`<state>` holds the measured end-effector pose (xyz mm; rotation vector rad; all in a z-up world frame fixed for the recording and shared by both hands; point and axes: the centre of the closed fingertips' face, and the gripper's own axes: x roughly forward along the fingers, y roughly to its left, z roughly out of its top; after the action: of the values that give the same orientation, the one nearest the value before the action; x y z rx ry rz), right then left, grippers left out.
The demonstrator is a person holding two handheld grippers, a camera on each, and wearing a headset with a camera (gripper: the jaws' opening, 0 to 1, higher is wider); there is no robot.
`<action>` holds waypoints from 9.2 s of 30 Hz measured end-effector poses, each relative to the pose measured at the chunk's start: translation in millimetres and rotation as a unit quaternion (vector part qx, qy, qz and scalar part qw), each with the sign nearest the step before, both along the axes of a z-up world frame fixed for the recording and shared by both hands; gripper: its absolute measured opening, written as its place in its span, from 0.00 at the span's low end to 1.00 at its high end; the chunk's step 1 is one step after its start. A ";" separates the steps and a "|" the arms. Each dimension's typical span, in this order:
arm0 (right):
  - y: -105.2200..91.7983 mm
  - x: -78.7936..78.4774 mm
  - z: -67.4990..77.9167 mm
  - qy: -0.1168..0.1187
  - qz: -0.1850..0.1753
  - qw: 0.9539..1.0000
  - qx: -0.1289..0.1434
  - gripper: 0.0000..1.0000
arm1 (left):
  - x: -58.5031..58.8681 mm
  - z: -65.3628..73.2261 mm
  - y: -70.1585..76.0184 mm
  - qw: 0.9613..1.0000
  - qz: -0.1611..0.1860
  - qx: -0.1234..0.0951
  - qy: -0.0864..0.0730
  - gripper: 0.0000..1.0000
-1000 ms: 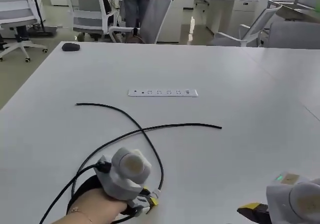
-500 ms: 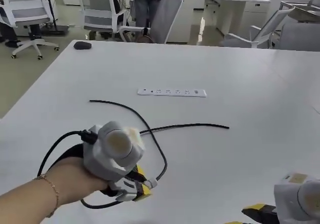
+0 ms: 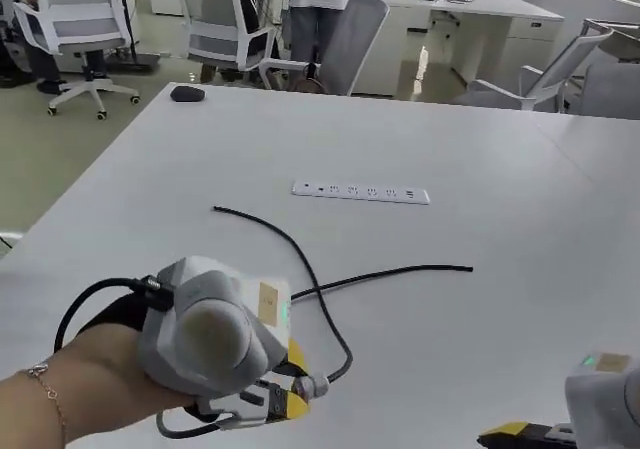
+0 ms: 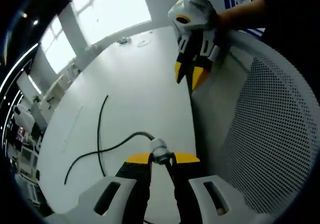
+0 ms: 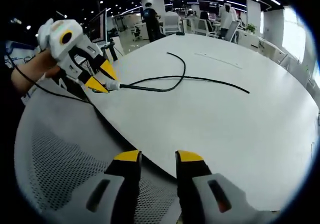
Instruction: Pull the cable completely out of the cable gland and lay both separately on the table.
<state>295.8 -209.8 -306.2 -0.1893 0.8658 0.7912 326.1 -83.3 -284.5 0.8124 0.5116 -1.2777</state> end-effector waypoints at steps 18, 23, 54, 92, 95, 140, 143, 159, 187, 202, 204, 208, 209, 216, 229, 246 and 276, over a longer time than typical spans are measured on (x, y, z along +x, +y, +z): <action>123.8 3.5 35.9 -0.055 0.429 0.901 -0.017 0.32 | -18.9 18.2 -1.5 0.998 -0.057 -0.011 -0.026 0.17; 133.1 -0.1 36.8 -0.048 0.470 0.881 -0.015 0.26 | -31.9 21.1 -2.3 0.997 -0.076 -0.013 -0.013 0.17; 135.6 20.4 40.5 -0.198 0.411 0.886 -0.083 0.11 | -3.9 39.1 -3.5 0.907 0.161 -0.277 0.274 0.17; 105.8 42.3 0.3 -0.200 0.294 0.927 -0.118 0.08 | -7.0 10.6 -18.5 0.985 0.062 -0.151 0.048 0.17; 97.8 47.0 -6.0 -0.200 0.290 0.923 -0.152 0.07 | -6.4 7.1 -16.8 0.987 0.063 -0.143 0.048 0.17; 117.2 36.3 1.3 -0.224 0.315 0.914 -0.123 0.11 | -3.7 -13.0 -4.3 0.991 0.080 -0.092 0.058 0.17; 114.3 37.1 -4.8 -0.221 0.324 0.909 -0.141 0.06 | -3.7 -14.0 -4.5 0.991 0.079 -0.090 0.057 0.17; 79.4 54.7 -21.2 -0.164 0.253 0.936 -0.184 0.05 | -0.6 -18.7 0.5 0.992 0.084 -0.072 0.052 0.17; 34.6 71.7 -32.5 -0.129 0.182 0.941 -0.255 0.30 | 5.2 -22.2 9.3 0.993 0.098 -0.058 0.040 0.17; 115.2 39.8 2.8 -0.225 0.307 0.916 -0.123 0.20 | -3.9 -15.6 -3.7 0.995 0.066 -0.073 0.033 0.17; 119.1 38.4 6.9 -0.231 0.309 0.916 -0.111 0.19 | -4.8 -15.3 -4.4 0.994 0.065 -0.076 0.035 0.17; 119.3 35.9 4.4 -0.233 0.323 0.909 -0.121 0.10 | -4.1 -16.0 -2.8 0.995 0.064 -0.071 0.034 0.17; 119.0 35.6 4.2 -0.233 0.326 0.908 -0.123 0.08 | -4.0 -15.9 -2.9 0.995 0.063 -0.071 0.034 0.17; 115.4 40.1 2.9 -0.232 0.316 0.910 -0.131 0.05 | 2.1 -12.1 -2.4 0.993 0.074 -0.086 0.030 0.17; 95.3 52.5 -4.8 -0.217 0.290 0.920 -0.149 0.03 | 7.1 -11.9 1.4 0.991 0.096 -0.087 0.033 0.17; 87.4 50.9 -12.6 -0.191 0.278 0.927 -0.163 0.02 | 9.6 -15.3 4.0 0.990 0.107 -0.082 0.037 0.17; -15.9 75.9 -39.3 -0.089 0.125 0.935 -0.320 0.03 | 23.2 -24.0 28.6 0.988 0.149 -0.044 0.022 0.17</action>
<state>371.7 -225.7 -345.6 -0.9502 0.9135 0.6902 349.3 -54.6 -308.6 0.6090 0.5842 -1.0363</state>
